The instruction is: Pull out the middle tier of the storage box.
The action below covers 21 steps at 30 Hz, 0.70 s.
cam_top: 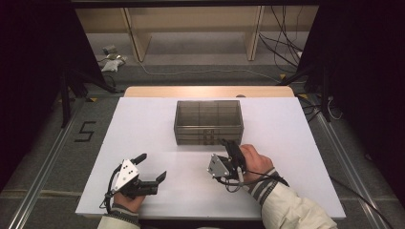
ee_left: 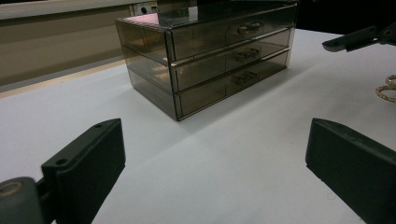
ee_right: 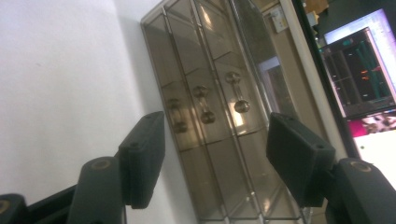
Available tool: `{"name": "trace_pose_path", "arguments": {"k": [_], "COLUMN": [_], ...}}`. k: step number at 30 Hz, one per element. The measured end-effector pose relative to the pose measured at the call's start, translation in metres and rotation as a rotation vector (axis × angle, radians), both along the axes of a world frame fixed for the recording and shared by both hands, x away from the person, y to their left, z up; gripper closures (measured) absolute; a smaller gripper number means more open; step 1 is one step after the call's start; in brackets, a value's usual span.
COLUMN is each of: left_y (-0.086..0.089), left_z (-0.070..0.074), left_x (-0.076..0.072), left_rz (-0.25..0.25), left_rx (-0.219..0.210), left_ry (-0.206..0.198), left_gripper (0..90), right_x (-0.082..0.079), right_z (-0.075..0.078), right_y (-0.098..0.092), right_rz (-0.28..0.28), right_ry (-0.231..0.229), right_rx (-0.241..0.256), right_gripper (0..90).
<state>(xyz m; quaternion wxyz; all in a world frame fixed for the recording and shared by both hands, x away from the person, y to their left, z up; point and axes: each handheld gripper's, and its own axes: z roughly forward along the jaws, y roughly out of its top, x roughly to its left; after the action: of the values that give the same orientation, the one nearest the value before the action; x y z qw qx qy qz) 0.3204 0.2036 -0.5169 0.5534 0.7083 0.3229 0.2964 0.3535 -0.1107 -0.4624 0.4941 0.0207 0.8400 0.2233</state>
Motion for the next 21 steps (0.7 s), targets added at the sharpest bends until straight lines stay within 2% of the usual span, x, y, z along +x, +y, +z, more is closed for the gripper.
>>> {"name": "trace_pose_path", "arguments": {"k": [6,11,15,16,21], "left_y": [0.0,0.0,0.0,0.0,0.0], "left_z": [0.0,0.0,0.0,0.0,0.0], "left_x": [0.0,0.0,0.0,0.0,0.0], "left_rz": [0.001,0.001,0.002,0.002,0.002], "left_rx": [0.001,0.001,0.001,0.001,0.001], "left_ry": [0.001,0.001,0.001,0.0,0.0], "left_gripper": [4.6,4.7,4.7,4.7,5.0], "right_x": [0.001,0.001,0.001,0.002,0.005], "right_z": [-0.005,-0.01,-0.013,-0.015,-0.019], "right_y": [0.004,0.006,0.007,0.008,0.009], "right_rz": [-0.015,-0.014,-0.03,-0.046,-0.06], "right_ry": [-0.03,-0.06,-0.082,-0.112,-0.148], "right_rx": [-0.016,-0.058,-0.069,-0.079,-0.106], "right_gripper": [44.8,45.2,47.4,49.1,51.0]}}
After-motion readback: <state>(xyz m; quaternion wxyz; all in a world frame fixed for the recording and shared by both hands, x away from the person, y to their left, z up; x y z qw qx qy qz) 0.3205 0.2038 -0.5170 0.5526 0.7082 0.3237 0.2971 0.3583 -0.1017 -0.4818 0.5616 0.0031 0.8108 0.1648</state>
